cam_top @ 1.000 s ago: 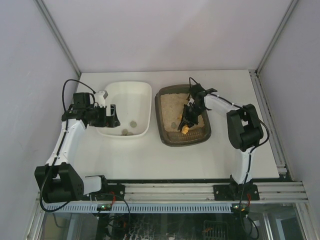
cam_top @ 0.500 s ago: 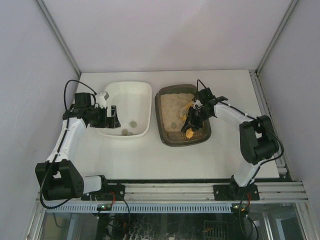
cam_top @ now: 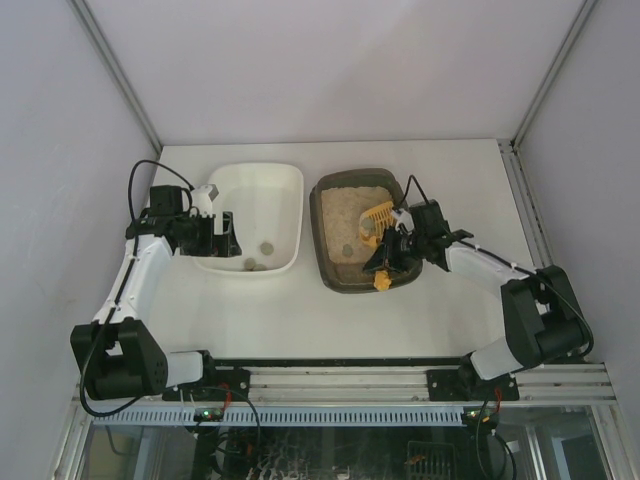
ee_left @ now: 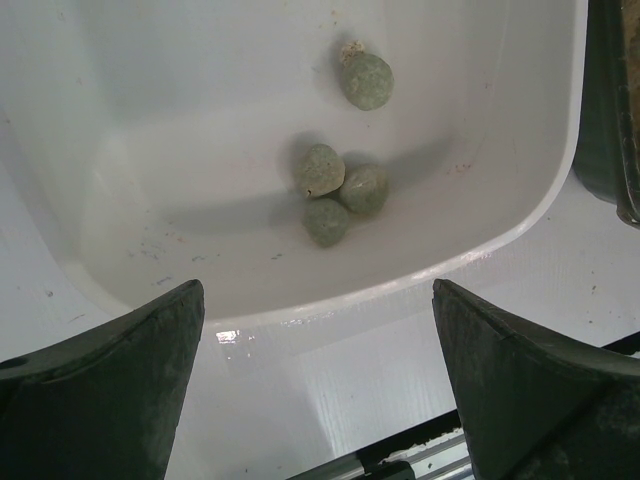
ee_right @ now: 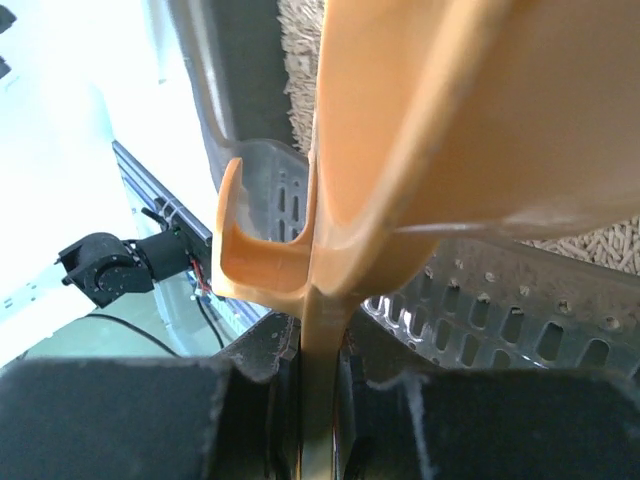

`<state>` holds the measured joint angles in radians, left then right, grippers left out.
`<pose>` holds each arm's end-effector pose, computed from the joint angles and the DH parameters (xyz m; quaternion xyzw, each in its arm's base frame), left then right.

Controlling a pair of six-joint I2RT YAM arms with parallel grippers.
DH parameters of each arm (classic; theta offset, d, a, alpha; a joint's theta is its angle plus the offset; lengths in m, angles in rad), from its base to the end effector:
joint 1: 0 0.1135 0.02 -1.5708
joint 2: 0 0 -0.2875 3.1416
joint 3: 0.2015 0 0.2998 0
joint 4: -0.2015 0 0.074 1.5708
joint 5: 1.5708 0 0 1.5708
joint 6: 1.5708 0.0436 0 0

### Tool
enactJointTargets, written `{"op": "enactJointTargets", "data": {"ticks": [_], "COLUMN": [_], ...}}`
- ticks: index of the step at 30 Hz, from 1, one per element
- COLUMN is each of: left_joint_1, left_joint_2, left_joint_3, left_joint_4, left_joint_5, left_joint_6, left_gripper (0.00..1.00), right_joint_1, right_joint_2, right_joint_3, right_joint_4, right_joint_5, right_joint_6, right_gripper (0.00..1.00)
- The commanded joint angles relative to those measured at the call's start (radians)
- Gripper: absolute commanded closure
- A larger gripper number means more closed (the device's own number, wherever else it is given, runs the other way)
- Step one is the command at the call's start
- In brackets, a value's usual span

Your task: Clean the litter box

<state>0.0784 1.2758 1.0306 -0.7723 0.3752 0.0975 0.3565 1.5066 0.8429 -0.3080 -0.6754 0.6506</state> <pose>0.2965 0.0073 0.2780 0.0600 0.9446 -0.1551 0.2831 0.3005 0.1410 0.1775 0.0354 0.9061 0.4116 0.0911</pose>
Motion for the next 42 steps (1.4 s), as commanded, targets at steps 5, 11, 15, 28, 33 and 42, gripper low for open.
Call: {"op": "enactJointTargets", "data": {"ticks": [5,11,15,28,33,42], "left_joint_1": [-0.005,-0.006,-0.005,-0.006,-0.006,-0.006], "left_joint_2": [-0.017,-0.022,-0.018,-0.010,-0.005,0.009], "left_joint_3": [0.022,0.037,0.033,0.041,0.040,0.042], "left_joint_4": [0.002,-0.008,-0.010,-0.018,-0.017,-0.020], "left_joint_5": [0.016,-0.001,-0.002,-0.027,-0.030,-0.040], "left_joint_6": [0.027,0.036,0.039,0.048,0.045,0.045], "left_gripper": [0.00,0.00,0.00,0.00,0.00,0.00], "right_joint_1": [-0.012,-0.001,-0.030,-0.013,0.059,0.099], "right_joint_2": [-0.121,-0.033,0.053,0.270,0.334,0.376], "right_joint_3": [-0.074,-0.128,-0.217,-0.233,-0.179,-0.173], "right_joint_4": [0.402,0.645,1.015,1.584,1.506,1.495], "right_joint_5": [0.054,-0.086,-0.158,-0.215,-0.236,-0.200], "right_joint_6": [0.060,0.190,0.413,0.732,0.700,0.691], "right_gripper": [1.00,1.00,1.00,1.00,1.00,1.00]}}
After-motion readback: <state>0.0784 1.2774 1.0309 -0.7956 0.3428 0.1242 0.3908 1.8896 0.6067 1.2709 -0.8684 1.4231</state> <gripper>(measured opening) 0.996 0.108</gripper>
